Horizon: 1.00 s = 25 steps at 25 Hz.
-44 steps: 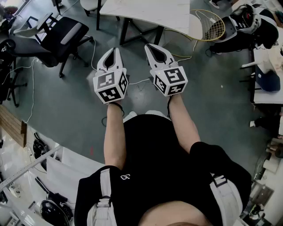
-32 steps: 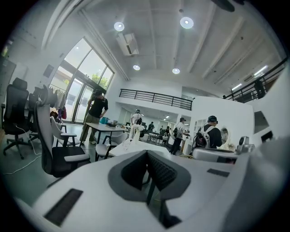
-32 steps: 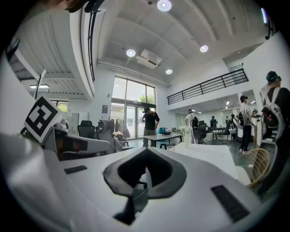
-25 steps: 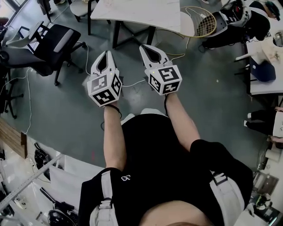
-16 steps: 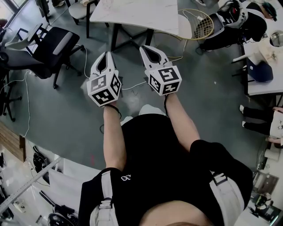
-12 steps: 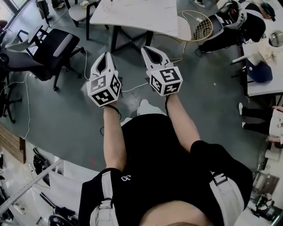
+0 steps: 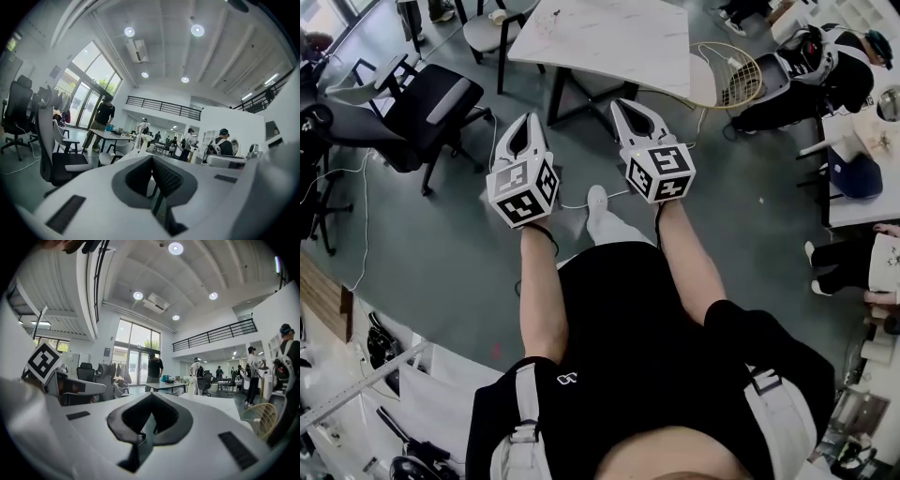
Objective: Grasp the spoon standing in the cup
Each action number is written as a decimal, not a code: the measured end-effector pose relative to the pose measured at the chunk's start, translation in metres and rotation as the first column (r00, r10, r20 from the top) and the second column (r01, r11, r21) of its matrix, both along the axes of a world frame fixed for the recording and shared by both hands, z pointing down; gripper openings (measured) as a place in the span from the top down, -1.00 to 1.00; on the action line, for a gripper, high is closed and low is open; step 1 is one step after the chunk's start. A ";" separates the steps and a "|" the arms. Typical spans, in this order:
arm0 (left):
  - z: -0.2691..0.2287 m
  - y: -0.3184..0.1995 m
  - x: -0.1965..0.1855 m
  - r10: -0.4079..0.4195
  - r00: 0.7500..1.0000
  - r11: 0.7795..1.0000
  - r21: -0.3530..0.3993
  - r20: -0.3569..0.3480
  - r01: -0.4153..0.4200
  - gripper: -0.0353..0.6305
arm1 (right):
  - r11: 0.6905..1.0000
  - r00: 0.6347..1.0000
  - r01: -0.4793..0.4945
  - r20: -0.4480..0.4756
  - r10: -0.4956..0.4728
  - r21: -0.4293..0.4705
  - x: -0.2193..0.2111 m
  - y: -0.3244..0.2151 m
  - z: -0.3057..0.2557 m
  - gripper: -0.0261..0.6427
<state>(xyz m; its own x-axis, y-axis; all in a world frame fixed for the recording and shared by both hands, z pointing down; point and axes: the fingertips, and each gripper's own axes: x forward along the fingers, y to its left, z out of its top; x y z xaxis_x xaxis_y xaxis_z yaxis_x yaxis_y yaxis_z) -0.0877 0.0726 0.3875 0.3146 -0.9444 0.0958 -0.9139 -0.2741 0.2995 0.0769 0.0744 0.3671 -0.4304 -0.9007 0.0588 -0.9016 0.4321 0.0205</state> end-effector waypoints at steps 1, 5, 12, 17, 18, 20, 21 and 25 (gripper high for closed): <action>-0.001 -0.003 -0.004 -0.008 1.000 1.000 0.005 0.001 0.008 0.85 | 1.000 1.000 0.004 0.002 -0.004 0.006 -0.002 -0.004 -0.001 0.90; -0.004 -0.018 -0.012 -0.020 1.000 1.000 0.021 0.007 0.020 0.85 | 1.000 1.000 0.011 0.012 -0.011 0.026 -0.006 -0.020 -0.004 0.90; -0.011 -0.056 -0.008 -0.025 0.999 0.999 0.040 0.032 0.024 0.85 | 0.998 0.998 -0.034 0.056 0.031 0.049 0.026 -0.055 -0.009 0.90; -0.021 -0.103 -0.017 -0.059 0.998 0.996 0.071 0.034 0.056 0.85 | 0.997 0.999 -0.037 0.024 0.035 0.071 0.026 -0.103 -0.009 0.90; -0.020 -0.113 -0.017 -0.064 0.998 0.996 0.071 0.027 0.062 0.85 | 0.997 0.999 -0.027 0.021 0.026 0.067 0.024 -0.114 -0.008 0.90; -0.015 -0.135 -0.010 -0.064 0.998 0.996 0.056 0.015 0.063 0.85 | 0.999 1.000 -0.018 0.014 0.017 0.050 0.027 -0.134 -0.002 0.90; -0.013 -0.148 -0.004 -0.059 0.998 0.997 0.048 0.012 0.058 0.85 | 0.999 1.000 -0.021 0.017 0.020 0.042 0.033 -0.146 -0.001 0.90; -0.017 -0.202 0.021 -0.034 0.999 0.998 0.043 0.015 0.034 0.85 | 0.999 0.999 -0.030 0.042 0.029 0.028 0.053 -0.201 -0.008 0.90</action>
<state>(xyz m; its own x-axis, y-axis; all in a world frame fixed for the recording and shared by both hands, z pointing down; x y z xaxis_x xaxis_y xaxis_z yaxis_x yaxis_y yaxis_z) -0.0664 -0.1292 0.3708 0.2809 -0.9579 0.0596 -0.9273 -0.2550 0.2739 0.1301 -0.1263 0.3588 -0.4048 -0.9143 0.0156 -0.9144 0.4047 -0.0056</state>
